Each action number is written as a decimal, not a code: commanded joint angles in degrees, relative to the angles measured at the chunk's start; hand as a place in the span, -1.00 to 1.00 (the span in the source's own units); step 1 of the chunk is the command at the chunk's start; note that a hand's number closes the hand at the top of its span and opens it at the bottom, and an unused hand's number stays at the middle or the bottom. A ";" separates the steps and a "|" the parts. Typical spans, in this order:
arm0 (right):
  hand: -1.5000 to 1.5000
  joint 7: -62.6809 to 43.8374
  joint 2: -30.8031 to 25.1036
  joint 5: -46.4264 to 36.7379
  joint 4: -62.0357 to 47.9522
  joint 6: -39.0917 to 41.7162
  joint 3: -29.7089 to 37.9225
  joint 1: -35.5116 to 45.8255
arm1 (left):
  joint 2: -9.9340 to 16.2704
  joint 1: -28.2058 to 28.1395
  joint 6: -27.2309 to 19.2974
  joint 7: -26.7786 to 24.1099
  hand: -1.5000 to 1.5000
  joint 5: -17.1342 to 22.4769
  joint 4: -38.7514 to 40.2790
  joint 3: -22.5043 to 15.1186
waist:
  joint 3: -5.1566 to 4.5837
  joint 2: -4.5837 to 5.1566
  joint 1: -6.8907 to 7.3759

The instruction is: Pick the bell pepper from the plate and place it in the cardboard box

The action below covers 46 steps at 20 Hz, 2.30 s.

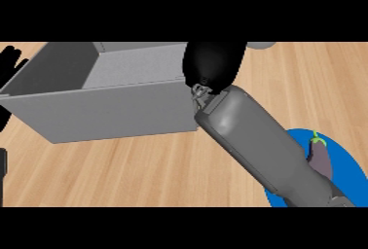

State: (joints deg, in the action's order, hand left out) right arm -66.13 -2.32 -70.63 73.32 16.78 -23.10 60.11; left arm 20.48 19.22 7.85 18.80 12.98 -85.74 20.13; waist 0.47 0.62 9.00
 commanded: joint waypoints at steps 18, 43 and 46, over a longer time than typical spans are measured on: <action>1.00 -15.60 2.27 3.26 -26.63 -13.22 4.65 18.00 | -10.05 -6.01 1.59 -1.50 0.00 -3.29 -2.54 -10.55 | -0.75 0.89 0.15; -1.00 -12.09 2.28 11.05 -25.86 -50.27 5.08 10.12 | -10.54 -10.15 0.15 -3.16 0.00 -4.14 -2.45 -9.35 | -0.54 -0.27 -4.15; -1.00 -12.09 2.28 8.40 -22.52 -56.23 5.64 8.23 | -10.01 -10.92 0.13 -2.79 0.00 -3.35 -2.33 -8.09 | -0.52 -0.83 -5.24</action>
State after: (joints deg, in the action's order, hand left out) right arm -65.86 -0.83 -58.99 47.47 -25.11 -17.79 68.52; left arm 9.91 9.28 7.99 16.28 9.23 -88.85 10.79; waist -0.04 0.24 4.96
